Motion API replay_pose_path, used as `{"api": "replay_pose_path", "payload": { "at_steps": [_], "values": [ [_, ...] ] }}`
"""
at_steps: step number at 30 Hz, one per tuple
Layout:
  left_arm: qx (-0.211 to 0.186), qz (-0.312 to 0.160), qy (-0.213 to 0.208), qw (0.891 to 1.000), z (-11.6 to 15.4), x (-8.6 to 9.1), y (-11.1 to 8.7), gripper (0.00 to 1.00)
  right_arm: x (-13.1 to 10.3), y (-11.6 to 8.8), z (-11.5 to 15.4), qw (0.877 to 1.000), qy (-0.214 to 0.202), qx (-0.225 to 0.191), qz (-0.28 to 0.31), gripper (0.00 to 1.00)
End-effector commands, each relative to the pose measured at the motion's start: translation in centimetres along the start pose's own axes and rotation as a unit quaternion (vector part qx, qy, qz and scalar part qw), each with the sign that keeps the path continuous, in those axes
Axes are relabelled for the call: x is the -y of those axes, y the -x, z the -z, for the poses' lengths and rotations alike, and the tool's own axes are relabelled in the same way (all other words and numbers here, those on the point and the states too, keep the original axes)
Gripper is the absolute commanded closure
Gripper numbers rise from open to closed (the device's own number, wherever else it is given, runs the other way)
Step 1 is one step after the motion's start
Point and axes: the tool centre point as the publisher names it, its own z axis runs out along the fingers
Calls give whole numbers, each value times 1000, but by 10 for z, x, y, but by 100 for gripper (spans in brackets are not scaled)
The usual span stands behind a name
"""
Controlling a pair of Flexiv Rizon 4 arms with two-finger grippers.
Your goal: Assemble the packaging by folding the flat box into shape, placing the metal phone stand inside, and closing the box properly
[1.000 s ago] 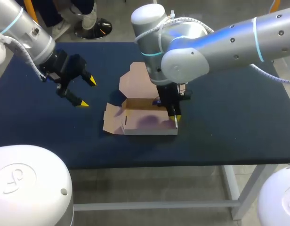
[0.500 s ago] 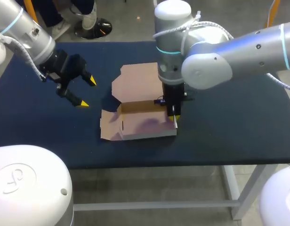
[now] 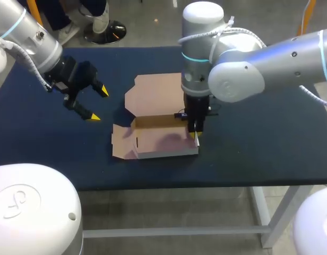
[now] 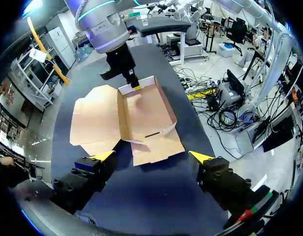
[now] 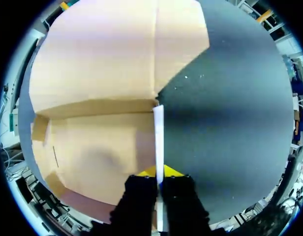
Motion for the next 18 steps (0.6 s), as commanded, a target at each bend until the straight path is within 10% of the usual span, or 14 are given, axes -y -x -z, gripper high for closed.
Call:
{"api": "replay_pose_path", "payload": {
  "at_steps": [1, 18],
  "values": [
    [-1, 0, 2, 1000, 1, 1, -1, 0, -1, -3, 0, 1000, -2, 2, -3, 100],
    [-1, 0, 2, 1000, 1, 1, -1, 0, 0, -3, -1, 1000, -1, -3, -14, 100]
  ]
}}
